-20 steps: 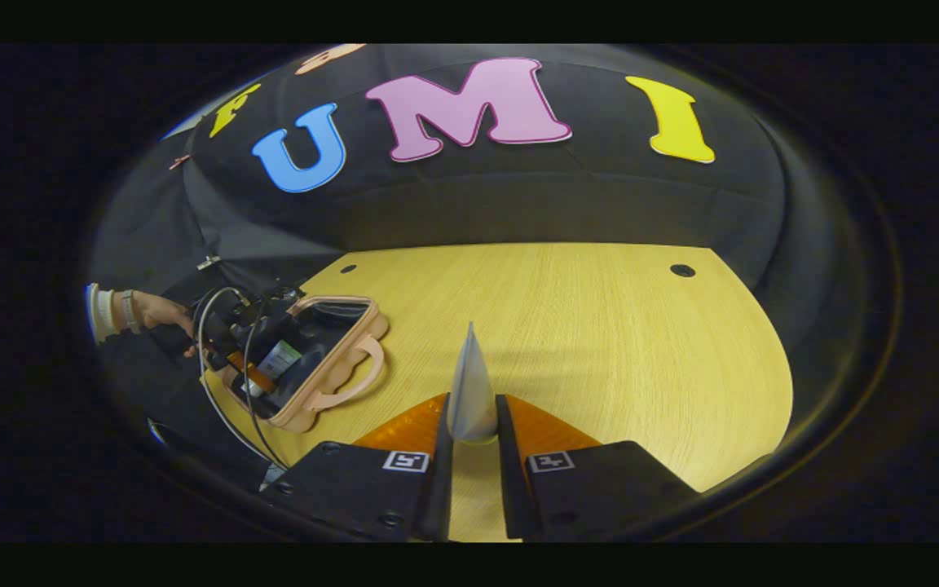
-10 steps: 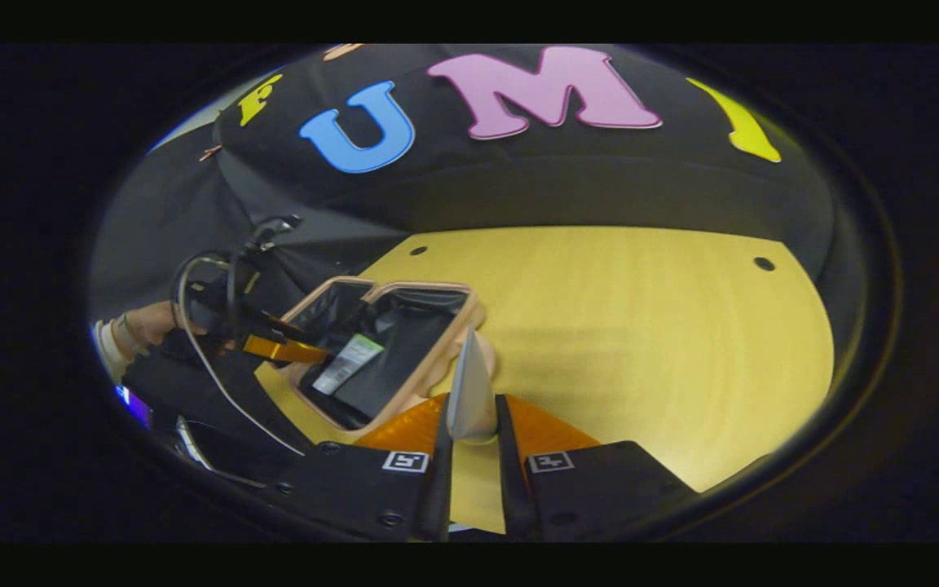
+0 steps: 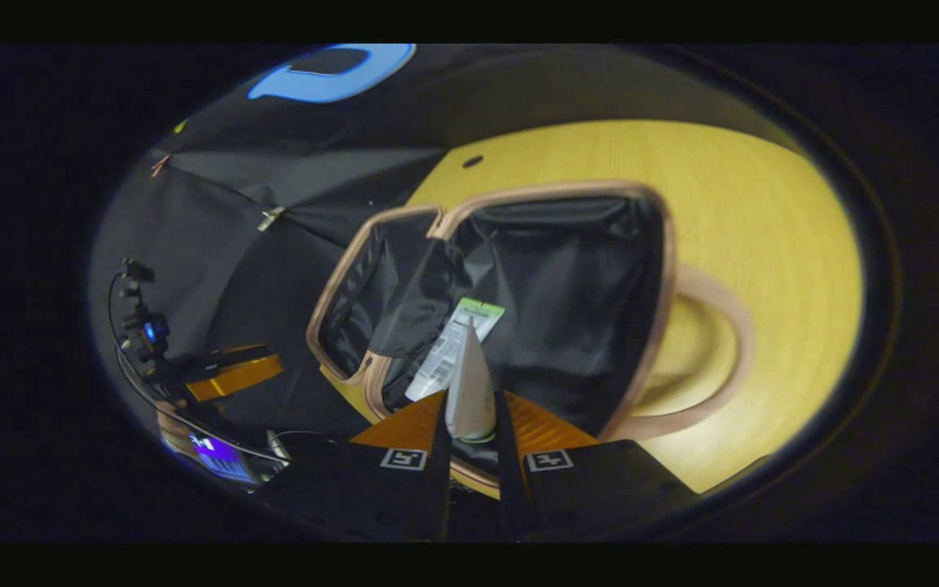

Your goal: First open the suitcase, pack the skin care products into it, and then close the suitcase.

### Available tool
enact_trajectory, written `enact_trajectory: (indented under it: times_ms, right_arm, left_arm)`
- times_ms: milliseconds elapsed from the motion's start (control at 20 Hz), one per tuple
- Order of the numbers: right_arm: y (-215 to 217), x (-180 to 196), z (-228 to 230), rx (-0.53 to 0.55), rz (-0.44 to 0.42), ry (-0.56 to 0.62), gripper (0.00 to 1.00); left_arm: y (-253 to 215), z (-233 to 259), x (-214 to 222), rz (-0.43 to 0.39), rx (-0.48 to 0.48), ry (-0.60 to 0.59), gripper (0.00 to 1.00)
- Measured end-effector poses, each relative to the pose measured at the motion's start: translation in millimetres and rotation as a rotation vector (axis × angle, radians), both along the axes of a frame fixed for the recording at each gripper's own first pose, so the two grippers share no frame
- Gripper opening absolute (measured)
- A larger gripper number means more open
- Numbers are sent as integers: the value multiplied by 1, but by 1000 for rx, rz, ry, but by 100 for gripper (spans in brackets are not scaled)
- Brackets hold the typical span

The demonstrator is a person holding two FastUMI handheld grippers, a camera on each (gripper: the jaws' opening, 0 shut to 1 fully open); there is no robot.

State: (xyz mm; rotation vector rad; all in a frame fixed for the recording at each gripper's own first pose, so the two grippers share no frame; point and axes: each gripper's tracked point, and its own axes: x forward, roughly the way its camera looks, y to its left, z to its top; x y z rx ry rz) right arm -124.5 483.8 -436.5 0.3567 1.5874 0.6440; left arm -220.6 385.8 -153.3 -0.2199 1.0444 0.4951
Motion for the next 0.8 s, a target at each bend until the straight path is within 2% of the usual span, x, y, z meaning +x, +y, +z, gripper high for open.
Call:
enact_trajectory:
  times_ms: [100, 150, 250, 300, 350, 450, 550, 600, 700, 800]
  right_arm:
    - [15, -16, -21, -34, -9, 82, 24]
    - [18, -22, -30, -55, -9, 107, 30]
    - [15, -32, -45, -108, 3, 156, 30]
    - [19, -27, -46, -116, -41, 166, 36]
    - [15, -21, -48, -139, -64, 168, 24]
    - [14, -19, -50, -167, -137, 209, 24]
    - [4, -18, -48, -205, -161, 201, 37]
    - [7, -17, -40, -184, -172, 196, 52]
    - [5, -14, -17, -167, -200, 157, 75]
    - [-1, -13, 12, -108, -211, 104, 90]
  left_arm:
    - [5, 1, -16, 72, -40, -20, 96]
    - [16, 2, -25, 97, -48, -21, 96]
    - [35, -6, -46, 137, -42, -20, 96]
    - [40, -8, -52, 156, -45, -23, 96]
    - [42, -9, -54, 174, -58, -28, 96]
    - [48, -13, -56, 208, -90, -37, 96]
    - [58, -15, -52, 228, -103, -40, 96]
    - [63, -15, -48, 231, -100, -41, 96]
    - [74, -12, -37, 229, -89, -52, 96]
    - [85, -3, -22, 224, -88, -76, 96]
